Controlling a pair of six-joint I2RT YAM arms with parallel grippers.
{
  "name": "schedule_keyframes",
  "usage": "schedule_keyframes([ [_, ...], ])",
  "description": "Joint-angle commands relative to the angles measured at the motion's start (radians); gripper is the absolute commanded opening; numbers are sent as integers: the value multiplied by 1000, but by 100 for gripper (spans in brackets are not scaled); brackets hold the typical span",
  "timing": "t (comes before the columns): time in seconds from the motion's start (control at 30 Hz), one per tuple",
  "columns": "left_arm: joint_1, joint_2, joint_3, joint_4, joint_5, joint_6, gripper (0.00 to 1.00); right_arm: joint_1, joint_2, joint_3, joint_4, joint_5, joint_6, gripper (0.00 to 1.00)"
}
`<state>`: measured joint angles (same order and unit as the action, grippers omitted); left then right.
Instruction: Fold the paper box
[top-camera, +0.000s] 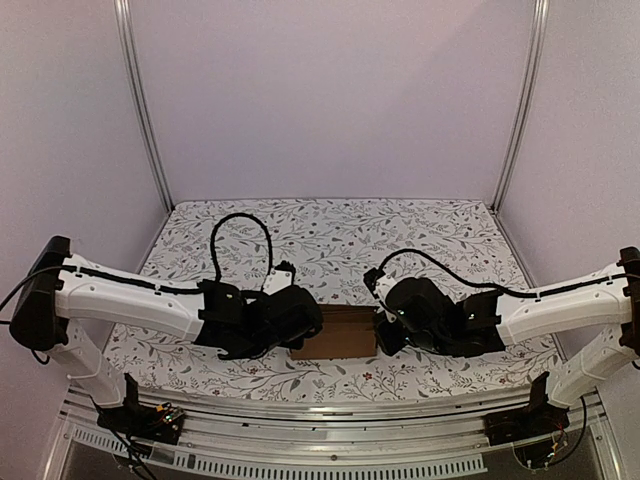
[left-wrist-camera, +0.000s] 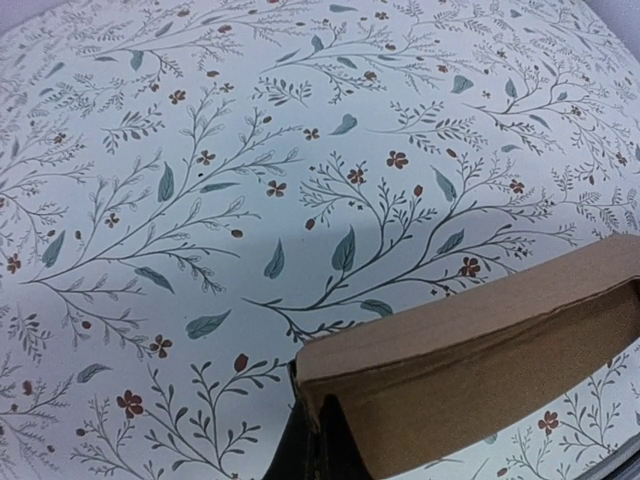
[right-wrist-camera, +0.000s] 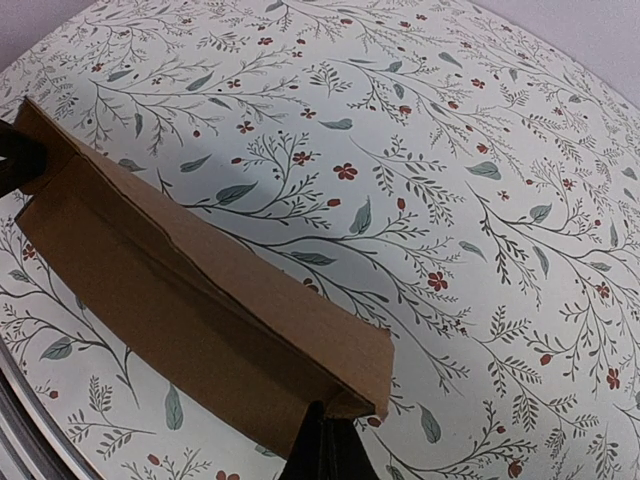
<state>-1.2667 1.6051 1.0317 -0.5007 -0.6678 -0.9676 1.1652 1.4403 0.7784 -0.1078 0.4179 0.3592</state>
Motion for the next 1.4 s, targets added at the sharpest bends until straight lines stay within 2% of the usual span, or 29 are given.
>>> schedule_keyframes([
  [0.0,-60,17,37,90,153,27,0,28,32,-16,6,-93,-5,0],
  [0.6,-59,19,56,108,158,39,0,29,43,-7,7,-102,-2,0],
  [1.03,-59,-36,-67,77,109,-26,0,29,42,-7,7,-103,3,0],
  [1.37,-59,-49,-102,77,112,-49,0,31,47,5,-5,-102,4,0],
])
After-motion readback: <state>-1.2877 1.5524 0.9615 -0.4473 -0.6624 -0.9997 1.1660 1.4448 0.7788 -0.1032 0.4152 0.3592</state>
